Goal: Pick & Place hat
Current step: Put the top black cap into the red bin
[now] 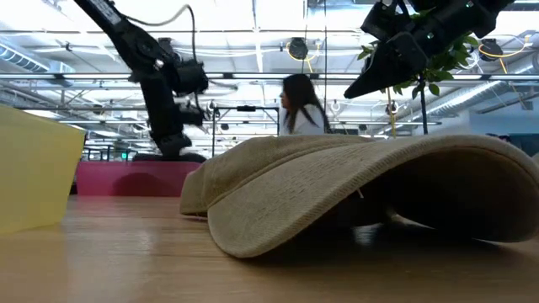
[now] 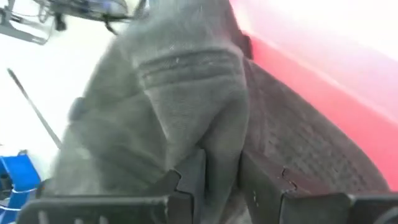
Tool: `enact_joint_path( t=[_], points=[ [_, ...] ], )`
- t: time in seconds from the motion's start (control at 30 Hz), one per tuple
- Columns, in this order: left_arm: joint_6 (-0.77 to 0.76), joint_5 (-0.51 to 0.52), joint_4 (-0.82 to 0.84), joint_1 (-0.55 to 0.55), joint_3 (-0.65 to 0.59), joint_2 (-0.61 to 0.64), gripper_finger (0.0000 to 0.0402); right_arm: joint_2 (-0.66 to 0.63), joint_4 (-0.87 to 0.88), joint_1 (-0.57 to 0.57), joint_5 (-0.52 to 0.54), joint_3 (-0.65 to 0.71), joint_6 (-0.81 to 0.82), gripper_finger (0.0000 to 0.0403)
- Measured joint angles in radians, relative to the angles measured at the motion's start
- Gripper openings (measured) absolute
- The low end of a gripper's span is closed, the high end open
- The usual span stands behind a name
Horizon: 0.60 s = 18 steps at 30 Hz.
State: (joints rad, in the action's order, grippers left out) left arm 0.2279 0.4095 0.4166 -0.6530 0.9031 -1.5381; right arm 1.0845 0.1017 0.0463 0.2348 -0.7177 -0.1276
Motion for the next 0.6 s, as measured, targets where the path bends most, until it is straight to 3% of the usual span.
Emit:
enact_joint_path(
  t=[0.27,0.37,0.6],
  points=[
    [-0.061,-0.020,0.095,0.004,0.002,0.156,0.0099,0.000,0.000,0.000,0.000,0.000,0.003,0.0134],
    [-0.095,-0.027,0.119,0.006,0.000,0.162,0.0099,0.000,0.000,0.000,0.000,0.000,0.007,0.0134],
    [-0.086,-0.025,-0.001,-0.005,-0.112,0.116,0.0099,0.000,0.000,0.000,0.000,0.000,0.011,0.0134]
  ],
)
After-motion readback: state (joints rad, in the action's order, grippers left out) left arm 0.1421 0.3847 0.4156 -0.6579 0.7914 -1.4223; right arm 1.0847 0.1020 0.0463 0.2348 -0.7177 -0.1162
